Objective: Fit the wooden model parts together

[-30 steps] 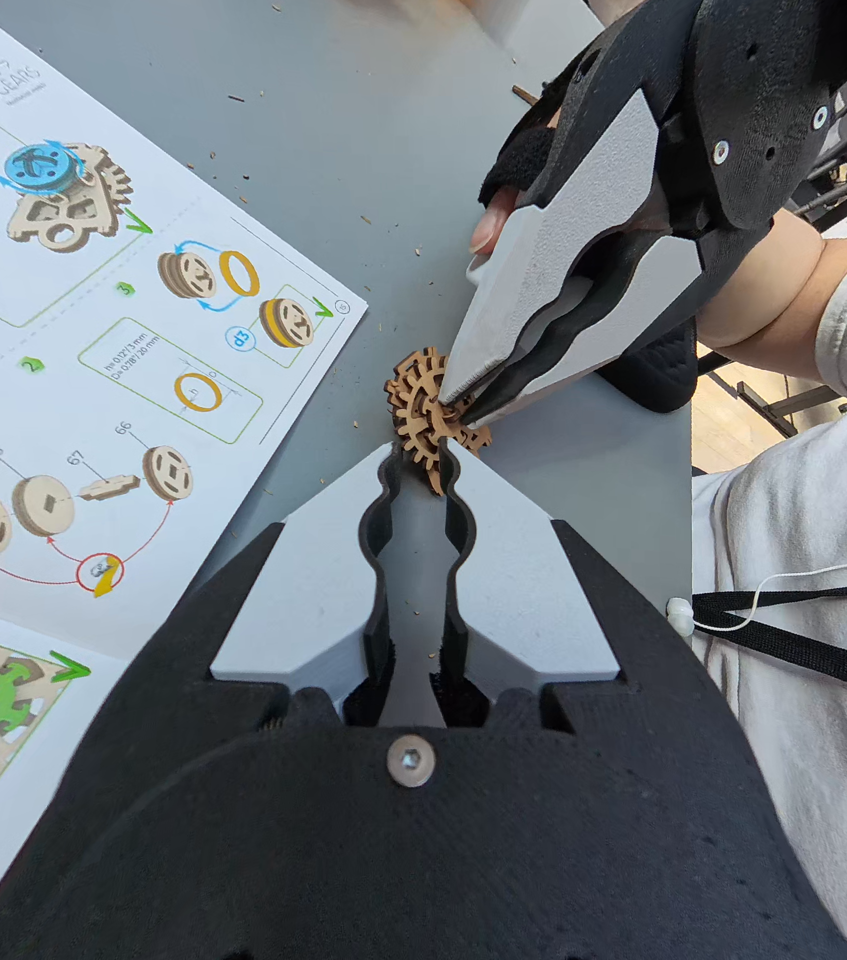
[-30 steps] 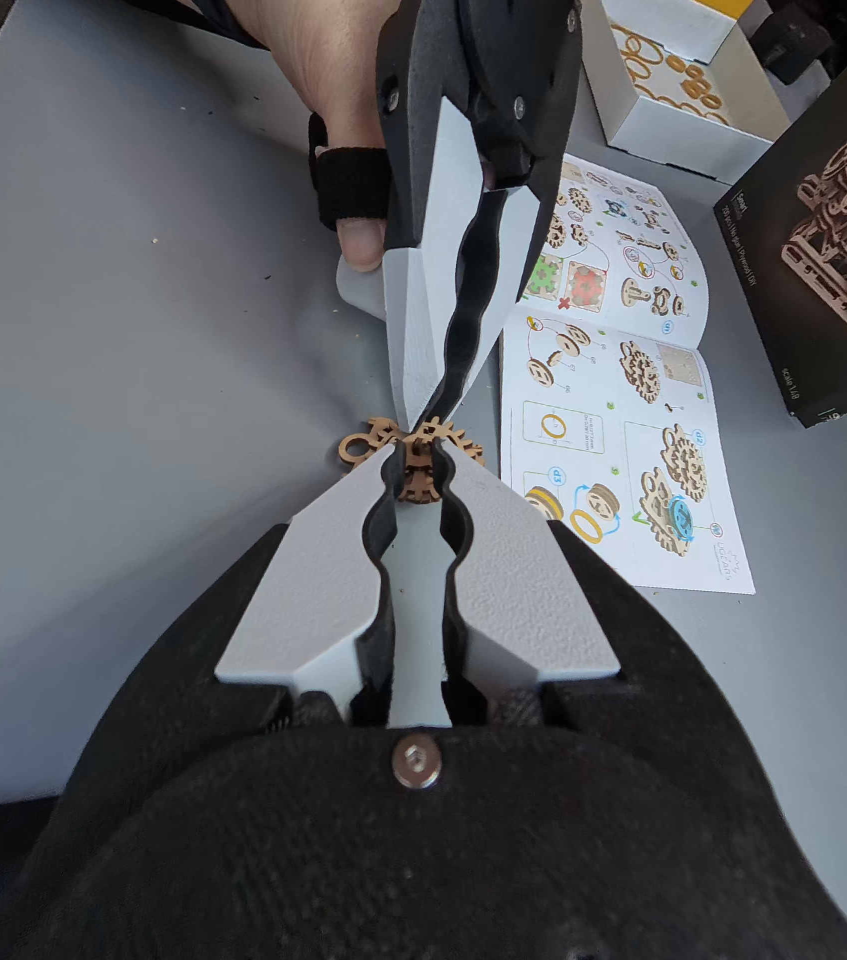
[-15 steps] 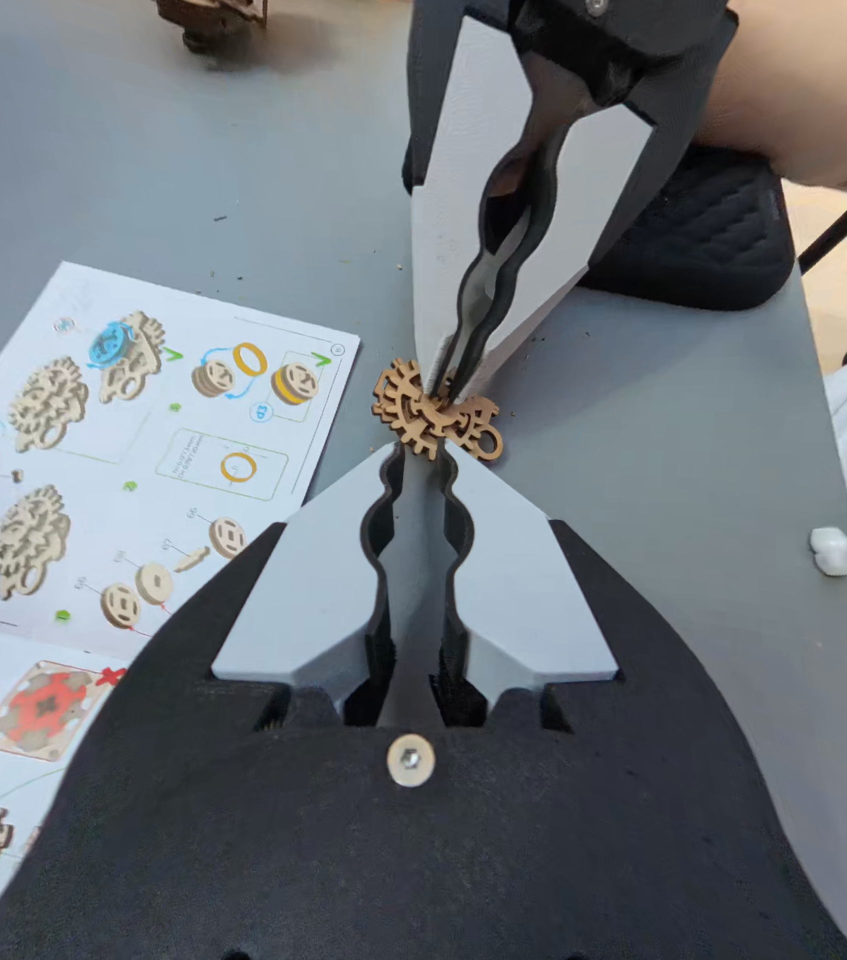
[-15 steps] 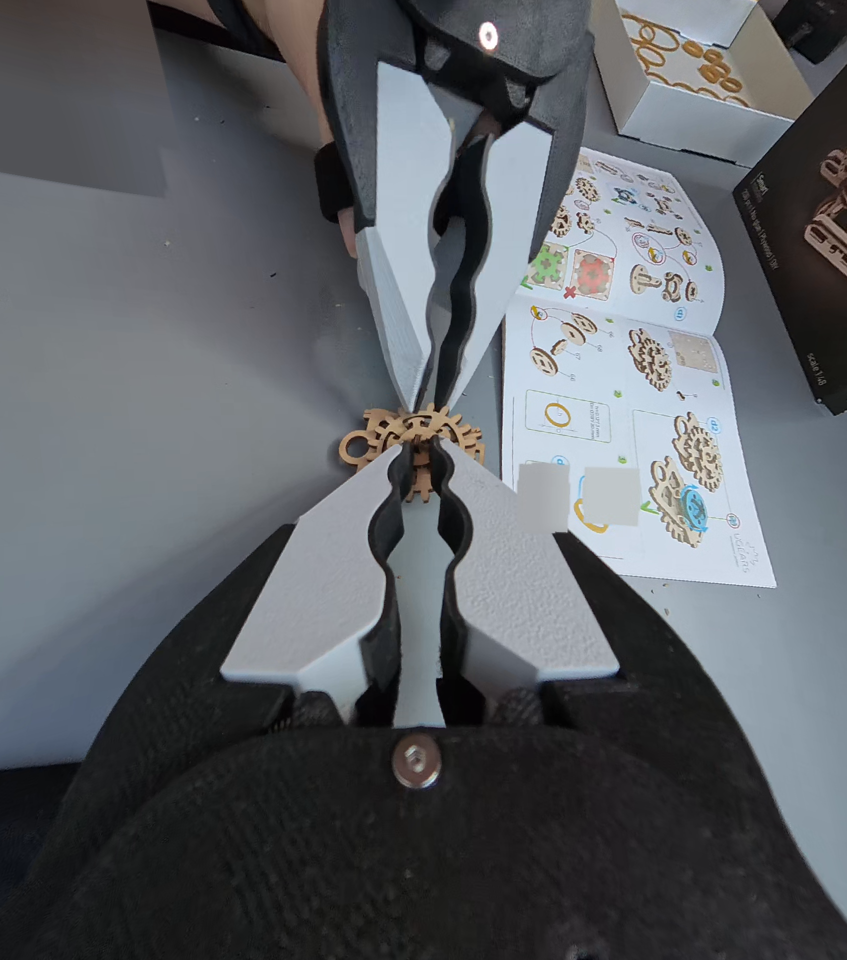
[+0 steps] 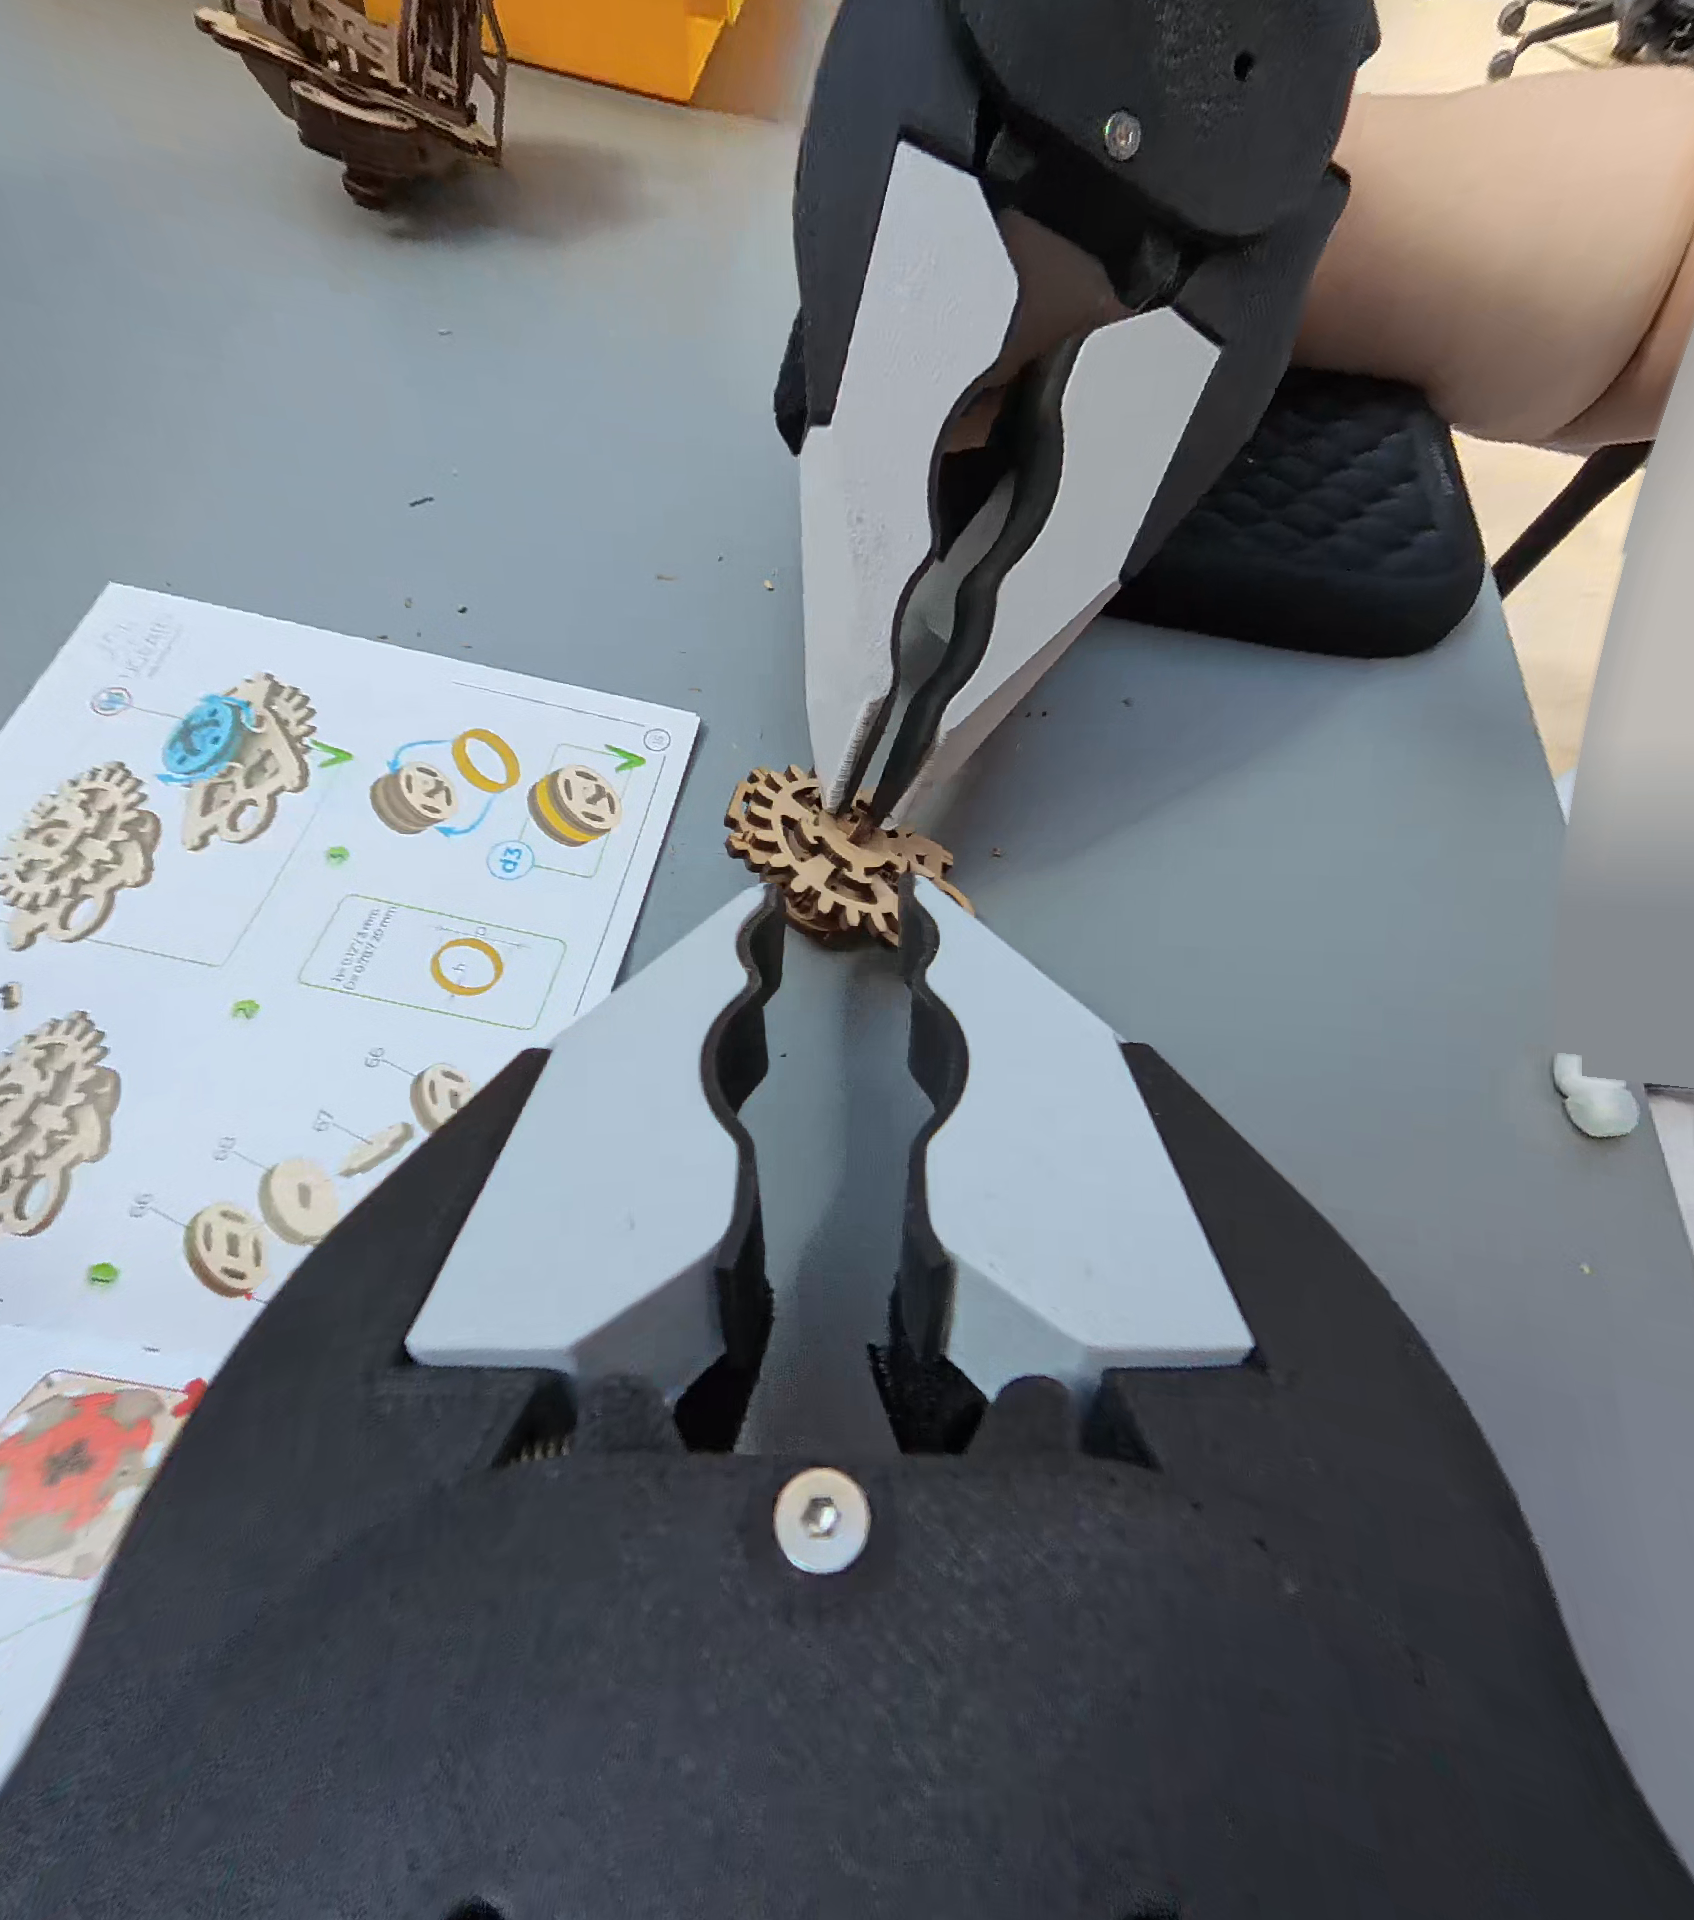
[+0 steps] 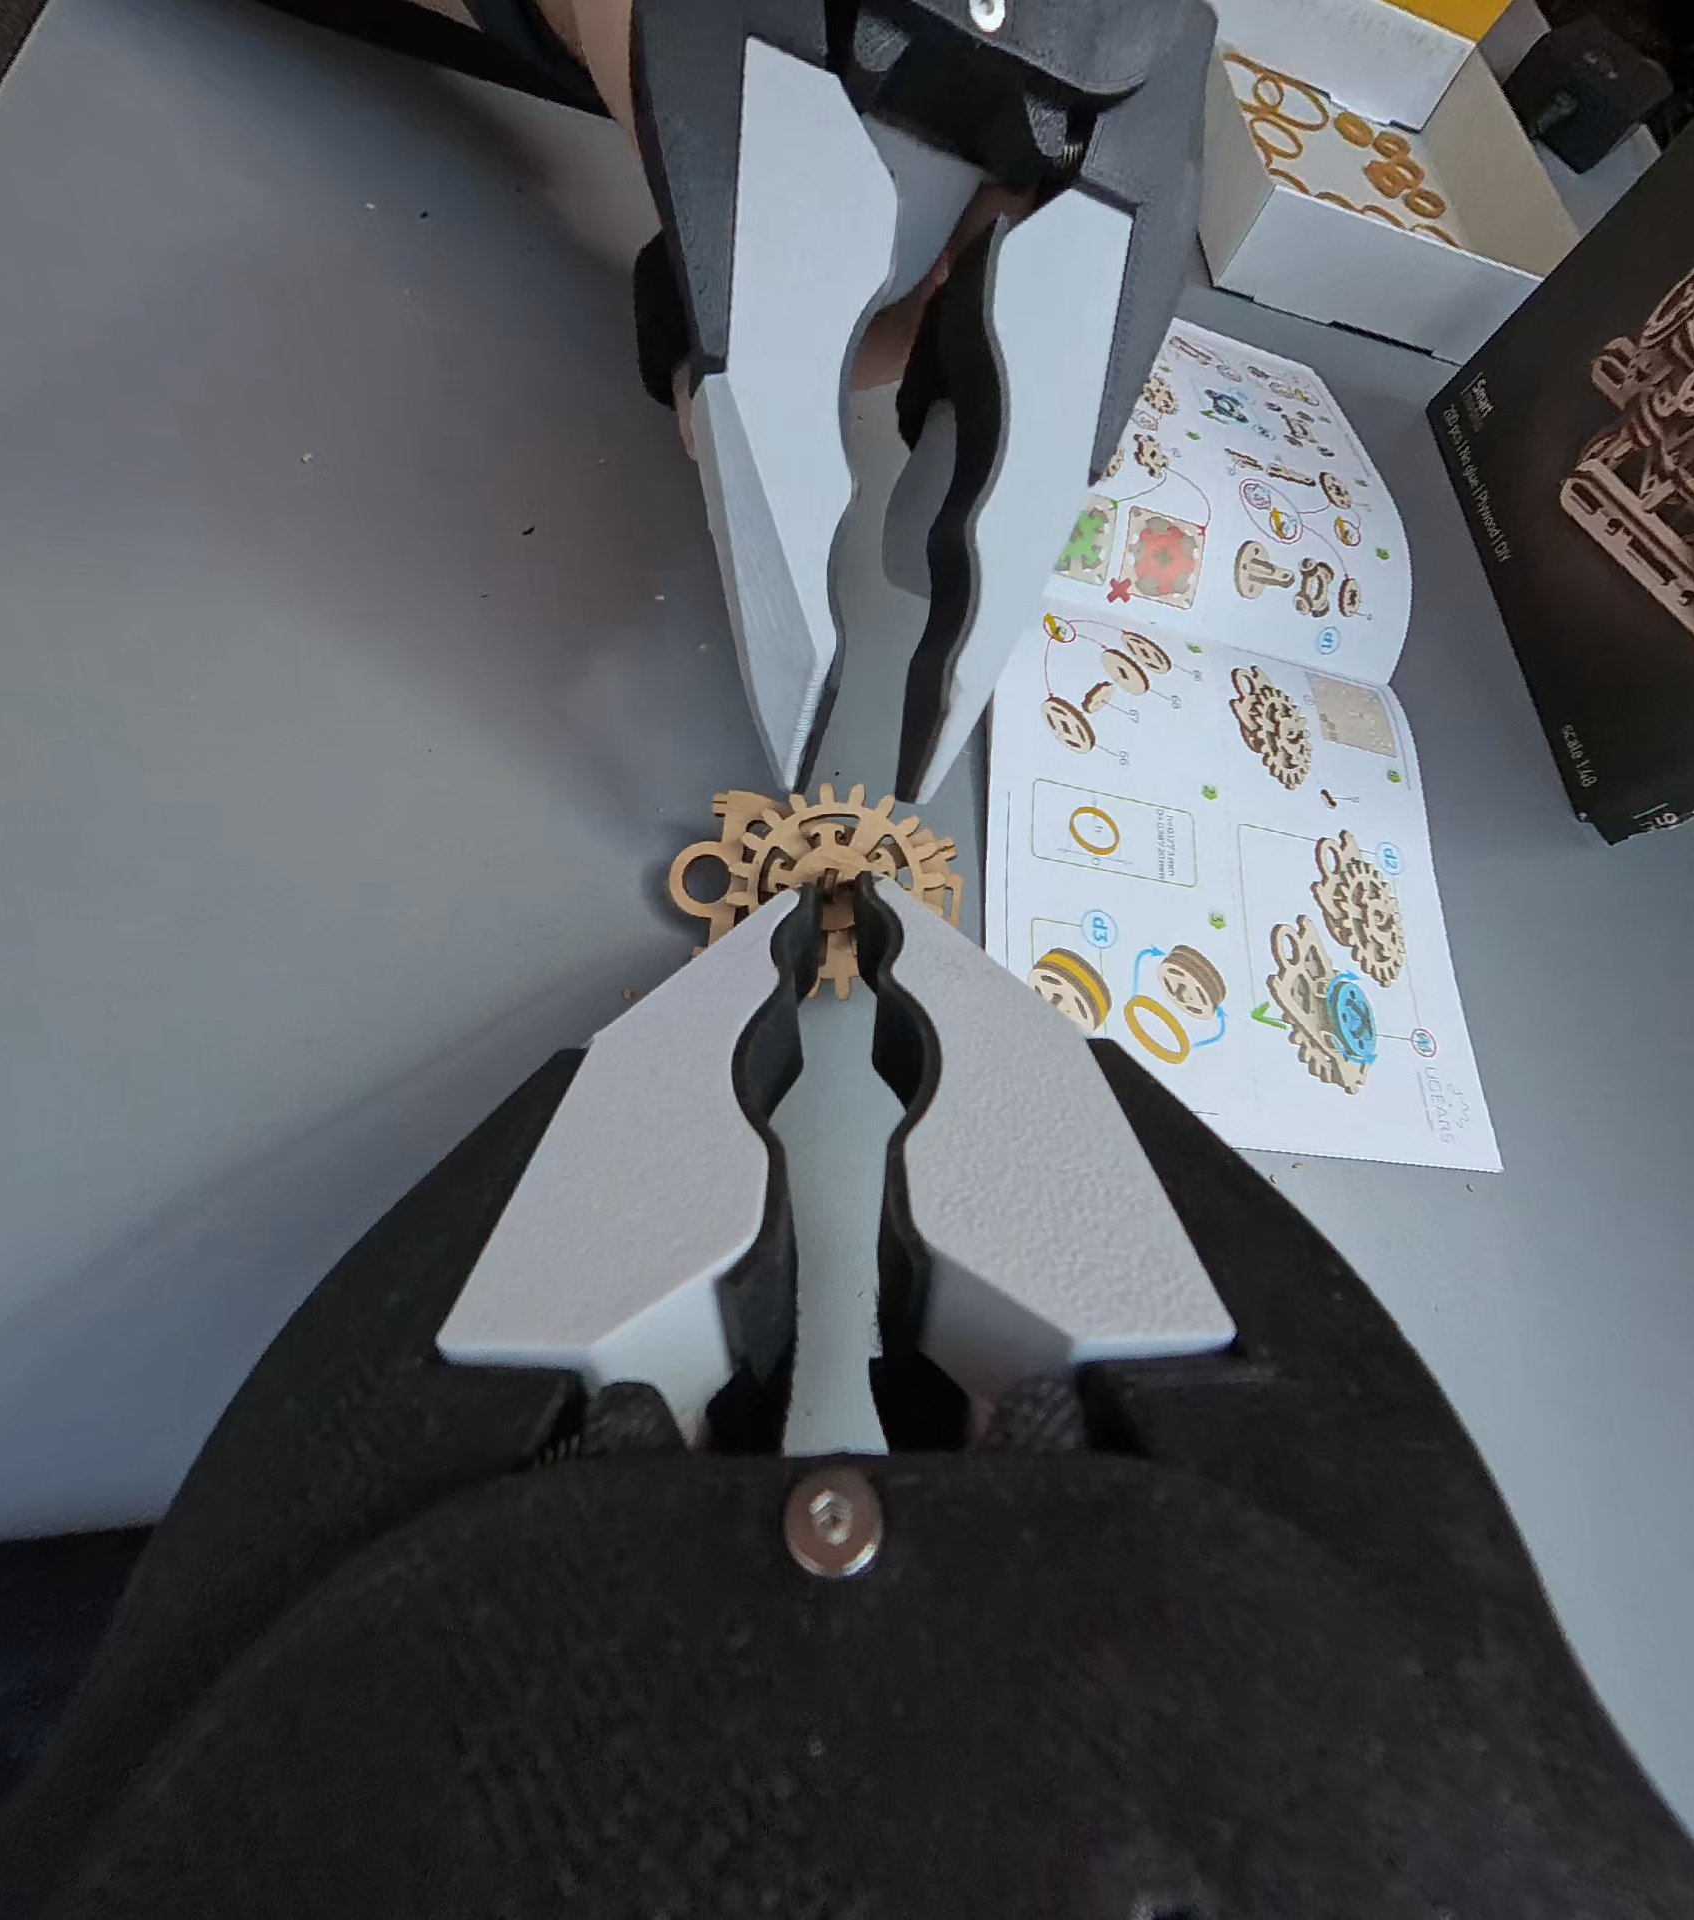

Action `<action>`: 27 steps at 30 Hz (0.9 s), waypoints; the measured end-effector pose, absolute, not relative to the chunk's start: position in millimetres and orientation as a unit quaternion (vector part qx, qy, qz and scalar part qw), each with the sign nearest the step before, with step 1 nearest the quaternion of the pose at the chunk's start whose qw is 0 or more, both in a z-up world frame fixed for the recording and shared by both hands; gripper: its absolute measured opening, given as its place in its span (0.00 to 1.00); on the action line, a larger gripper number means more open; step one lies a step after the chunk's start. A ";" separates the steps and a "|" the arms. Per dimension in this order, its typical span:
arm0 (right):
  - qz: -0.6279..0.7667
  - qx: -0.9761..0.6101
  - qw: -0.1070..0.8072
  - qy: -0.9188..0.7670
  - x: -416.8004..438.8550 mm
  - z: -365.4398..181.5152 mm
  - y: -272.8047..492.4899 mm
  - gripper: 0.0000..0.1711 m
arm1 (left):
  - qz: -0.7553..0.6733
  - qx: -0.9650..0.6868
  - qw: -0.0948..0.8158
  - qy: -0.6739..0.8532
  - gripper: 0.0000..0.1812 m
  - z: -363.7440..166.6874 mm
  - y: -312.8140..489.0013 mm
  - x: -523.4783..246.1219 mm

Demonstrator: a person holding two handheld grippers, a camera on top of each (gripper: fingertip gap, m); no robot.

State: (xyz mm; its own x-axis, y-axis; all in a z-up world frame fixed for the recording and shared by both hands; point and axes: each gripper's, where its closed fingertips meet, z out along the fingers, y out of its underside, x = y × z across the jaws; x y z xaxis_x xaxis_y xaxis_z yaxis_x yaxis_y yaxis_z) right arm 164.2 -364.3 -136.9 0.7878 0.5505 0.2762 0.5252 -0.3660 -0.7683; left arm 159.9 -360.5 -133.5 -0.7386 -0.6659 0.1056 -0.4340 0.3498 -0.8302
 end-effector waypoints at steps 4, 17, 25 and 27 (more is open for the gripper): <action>-0.002 -0.829 0.461 -0.316 166.8 -136.6 -362.4 0.03 | -0.459 -0.382 0.079 0.798 0.09 -138.8 -359.0 158.4; -0.039 -0.858 0.453 -0.238 181.5 -136.2 -357.4 0.03 | -0.472 -0.516 -0.099 0.708 0.09 -152.5 -366.9 151.0; -0.022 -0.861 0.433 -0.264 168.8 -139.5 -365.9 0.00 | -0.499 -0.513 -0.119 0.688 0.00 -145.6 -352.3 156.1; -0.041 -0.851 0.428 -0.302 170.9 -140.7 -369.3 0.03 | -0.504 -0.502 -0.132 0.690 0.01 -140.8 -354.0 152.2</action>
State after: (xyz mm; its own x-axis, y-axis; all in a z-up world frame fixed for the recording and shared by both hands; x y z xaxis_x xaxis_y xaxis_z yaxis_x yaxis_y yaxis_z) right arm 170.9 -369.3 -140.7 0.8146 0.4789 0.3274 0.5483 -0.4514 -0.7039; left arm 152.2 -354.0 -140.8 -0.4601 -0.5593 0.6895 -0.8266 -0.0137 -0.5626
